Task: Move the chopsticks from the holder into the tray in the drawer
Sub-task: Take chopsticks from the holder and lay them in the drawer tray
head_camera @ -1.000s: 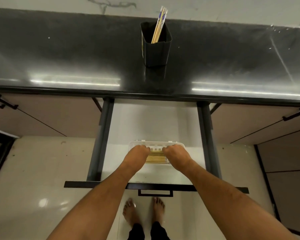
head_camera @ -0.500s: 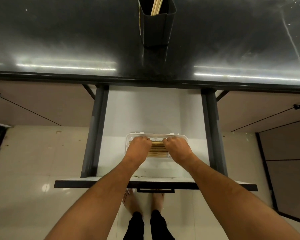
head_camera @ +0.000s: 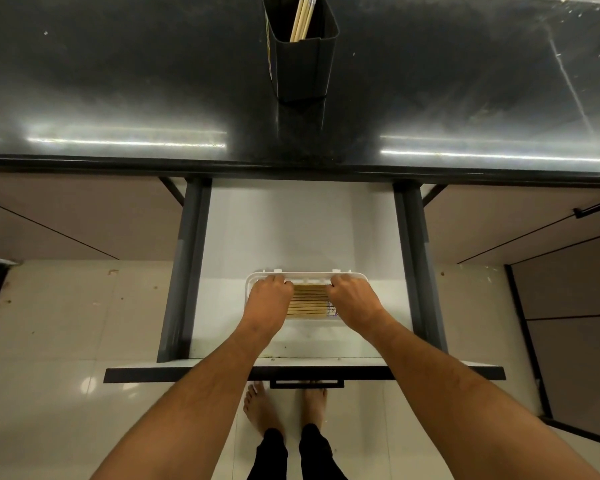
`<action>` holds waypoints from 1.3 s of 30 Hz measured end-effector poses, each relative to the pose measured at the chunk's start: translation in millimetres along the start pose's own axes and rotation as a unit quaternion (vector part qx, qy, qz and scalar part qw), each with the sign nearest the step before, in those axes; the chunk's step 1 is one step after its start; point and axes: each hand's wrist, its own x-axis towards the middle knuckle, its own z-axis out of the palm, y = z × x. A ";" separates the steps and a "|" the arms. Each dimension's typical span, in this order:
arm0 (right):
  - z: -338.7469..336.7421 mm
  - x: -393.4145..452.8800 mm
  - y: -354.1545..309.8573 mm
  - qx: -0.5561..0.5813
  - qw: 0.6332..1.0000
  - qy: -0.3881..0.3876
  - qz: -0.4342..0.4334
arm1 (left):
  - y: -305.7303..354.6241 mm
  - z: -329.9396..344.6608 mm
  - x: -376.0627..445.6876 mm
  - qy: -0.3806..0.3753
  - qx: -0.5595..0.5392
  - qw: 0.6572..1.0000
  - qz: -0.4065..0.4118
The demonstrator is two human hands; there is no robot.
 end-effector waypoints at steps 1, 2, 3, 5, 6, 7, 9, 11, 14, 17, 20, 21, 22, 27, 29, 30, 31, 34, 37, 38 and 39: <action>1.0 0.7 -0.5 0.003 1.000 0.003 0.000 | 0.2 0.2 0.7 -0.001 0.000 1.000 -0.001; 1.9 1.1 -1.0 0.007 1.000 0.004 -0.001 | 0.5 0.5 1.0 0.000 -0.001 1.000 -0.002; 2.1 1.2 -1.3 0.013 1.000 0.004 -0.001 | 0.9 0.9 1.2 -0.001 -0.002 1.000 -0.001; 1.7 0.0 -1.2 0.030 1.000 0.009 -0.002 | 0.4 2.8 0.0 -0.001 -0.016 1.000 -0.002; 0.7 -2.0 -1.1 0.037 0.999 0.022 -0.005 | -0.7 3.6 -1.5 0.009 -0.031 0.999 -0.003; -0.4 -4.3 -0.6 0.047 0.998 0.047 -0.007 | -2.0 2.5 -3.5 0.023 -0.049 0.999 -0.004; 0.1 -10.5 2.0 0.107 0.985 0.132 0.000 | -5.6 -6.3 -8.9 0.070 -0.080 0.994 0.005; 1.2 -16.0 6.5 0.167 0.957 0.236 0.037 | -10.5 -11.9 -14.4 0.162 -0.123 0.979 0.033; -4.1 -18.8 13.1 0.277 0.894 0.298 0.186 | -15.2 -17.1 -19.1 0.281 -0.209 0.937 0.003; -7.7 -12.0 18.7 0.421 0.765 0.247 0.421 | -11.9 -20.4 -17.3 0.268 -0.368 0.870 -0.192; 0.7 -9.3 21.5 0.519 0.647 0.156 0.536 | -12.1 -17.3 -10.8 0.209 -0.475 0.758 -0.396; 2.0 -9.3 21.0 0.540 0.626 0.135 0.545 | -13.8 -15.0 -9.0 0.175 -0.494 0.726 -0.446; 2.6 -9.2 19.5 0.557 0.614 0.120 0.545 | -14.9 -12.8 -8.0 0.143 -0.509 0.701 -0.478; -0.8 -5.6 11.7 0.567 0.620 0.094 0.534 | -16.9 -7.5 -3.0 0.103 -0.545 0.671 -0.492; -2.2 -4.7 9.2 0.545 0.640 0.097 0.533 | -18.2 -8.1 -2.1 0.093 -0.548 0.671 -0.491; -2.6 -4.4 7.8 0.531 0.653 0.098 0.531 | -19.1 -7.9 -2.1 0.089 -0.547 0.673 -0.490; -3.2 -4.3 6.3 0.518 0.666 0.099 0.527 | -20.2 -7.3 -2.4 0.086 -0.546 0.676 -0.487; -3.9 -4.2 3.5 0.502 0.686 0.096 0.517 | -22.4 -5.0 -4.0 0.087 -0.537 0.691 -0.477; -5.5 -5.0 5.3 0.506 0.690 0.088 0.510 | -24.7 -5.3 -4.4 0.089 -0.526 0.706 -0.466; -6.4 -5.6 6.6 0.507 0.693 0.083 0.506 | -25.3 -5.5 -4.8 0.087 -0.522 0.712 -0.461; -7.6 -6.1 7.8 0.504 0.700 0.078 0.500 | -25.7 -6.2 -5.5 0.084 -0.519 0.719 -0.455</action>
